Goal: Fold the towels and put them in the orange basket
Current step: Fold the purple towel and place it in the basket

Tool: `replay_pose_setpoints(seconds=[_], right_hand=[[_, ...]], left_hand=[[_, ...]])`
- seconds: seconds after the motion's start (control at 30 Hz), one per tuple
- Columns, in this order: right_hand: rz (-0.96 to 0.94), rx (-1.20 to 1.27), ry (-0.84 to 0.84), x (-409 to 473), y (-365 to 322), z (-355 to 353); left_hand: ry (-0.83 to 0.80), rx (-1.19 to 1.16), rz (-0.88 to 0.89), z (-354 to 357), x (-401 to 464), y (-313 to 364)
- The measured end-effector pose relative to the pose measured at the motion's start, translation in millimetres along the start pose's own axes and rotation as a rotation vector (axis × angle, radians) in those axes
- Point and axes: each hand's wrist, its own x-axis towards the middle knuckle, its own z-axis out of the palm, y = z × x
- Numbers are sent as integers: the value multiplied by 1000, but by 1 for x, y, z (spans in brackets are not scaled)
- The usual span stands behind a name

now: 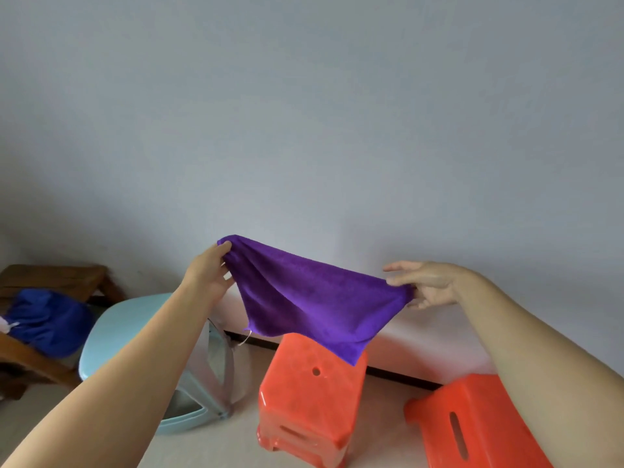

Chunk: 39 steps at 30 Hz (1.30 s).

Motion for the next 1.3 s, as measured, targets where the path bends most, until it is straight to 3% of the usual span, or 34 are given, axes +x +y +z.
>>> replay_pose_setpoints(seconds=[0.07,0.17,0.3,0.4,0.53,0.7,0.8,1.03,1.13,1.3], right_hand=[[8,-136,-124,-4,-5,0],[-12,-409,-92,-4,-15,8],[-62,-818,88,-2,-26,22],[-192,-851,278,1,-28,22],[-276,-697,477,3,-27,13],[-262,-475,472,-1,-27,7],[-325,-287,461,-5,-25,3],[-565,-365,659,-5,-28,-8],[-666,-90,611,-10,-35,-3],[-669,485,359,-9,-37,-1]], left_hand=[[58,1,47,-4,-1,5],[172,91,137,-11,2,10],[262,222,234,-14,4,11],[269,170,239,-16,3,11],[184,-120,184,-20,5,8],[88,-369,116,-17,11,7],[87,-375,121,-16,14,8],[164,-309,156,-15,19,17],[253,-223,141,-13,22,20],[320,-119,157,-8,28,19]])
